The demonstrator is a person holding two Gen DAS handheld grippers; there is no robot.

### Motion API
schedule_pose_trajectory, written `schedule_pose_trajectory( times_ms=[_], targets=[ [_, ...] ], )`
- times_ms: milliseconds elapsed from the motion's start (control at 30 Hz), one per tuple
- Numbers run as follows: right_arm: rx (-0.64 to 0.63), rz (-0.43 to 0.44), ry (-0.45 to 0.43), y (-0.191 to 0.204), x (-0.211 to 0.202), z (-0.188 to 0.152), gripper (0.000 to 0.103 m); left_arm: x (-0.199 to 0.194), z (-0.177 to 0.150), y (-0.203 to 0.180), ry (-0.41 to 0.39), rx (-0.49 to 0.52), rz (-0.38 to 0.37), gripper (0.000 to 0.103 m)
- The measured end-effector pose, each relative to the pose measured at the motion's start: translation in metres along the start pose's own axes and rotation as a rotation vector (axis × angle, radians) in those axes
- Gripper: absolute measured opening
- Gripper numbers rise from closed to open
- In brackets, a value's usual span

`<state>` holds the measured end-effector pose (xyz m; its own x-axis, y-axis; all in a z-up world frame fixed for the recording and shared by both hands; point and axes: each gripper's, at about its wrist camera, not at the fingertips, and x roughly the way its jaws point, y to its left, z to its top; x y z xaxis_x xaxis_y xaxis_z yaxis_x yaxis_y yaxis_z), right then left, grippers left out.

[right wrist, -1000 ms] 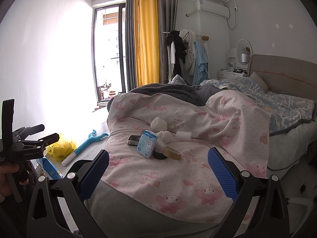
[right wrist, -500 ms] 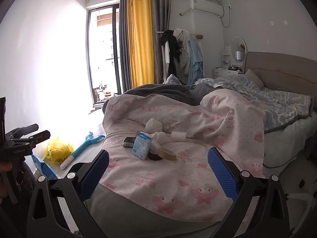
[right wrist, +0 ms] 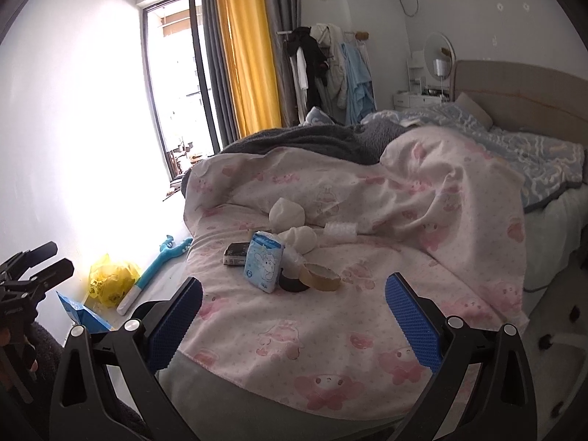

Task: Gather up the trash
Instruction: 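Move the left tool to the blue tissue pack while the right tool approaches the cardboard roll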

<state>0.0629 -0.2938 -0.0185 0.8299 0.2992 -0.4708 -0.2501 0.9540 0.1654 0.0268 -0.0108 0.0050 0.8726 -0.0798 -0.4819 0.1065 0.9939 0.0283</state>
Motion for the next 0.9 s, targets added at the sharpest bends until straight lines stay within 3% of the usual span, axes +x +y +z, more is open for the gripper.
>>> schedule_pose_trajectory(
  times_ms=[133,267,367,500,733,900],
  targets=[
    [0.011,-0.007,0.047,-0.009,0.030,-0.001,0.100,0.020,0.004,-0.003,0.024,0.019,-0.020,0.099],
    [0.020,0.022,0.107,-0.015,0.062,-0.003,0.100,0.048,0.008,-0.004,0.072,-0.018,-0.127,0.098],
    [0.030,0.050,0.150,-0.024,0.086,-0.005,0.100,0.062,0.011,-0.012,0.049,0.013,-0.090,0.097],
    [0.074,0.084,0.182,-0.039,0.111,-0.006,0.100,0.083,0.018,-0.021,0.062,0.050,-0.094,0.097],
    [0.039,0.144,0.242,-0.048,0.146,-0.005,0.088,0.116,0.024,-0.037,0.070,0.138,-0.101,0.097],
    [0.033,0.184,0.269,-0.055,0.165,-0.010,0.082,0.136,0.026,-0.046,0.096,0.143,-0.170,0.088]
  ],
)
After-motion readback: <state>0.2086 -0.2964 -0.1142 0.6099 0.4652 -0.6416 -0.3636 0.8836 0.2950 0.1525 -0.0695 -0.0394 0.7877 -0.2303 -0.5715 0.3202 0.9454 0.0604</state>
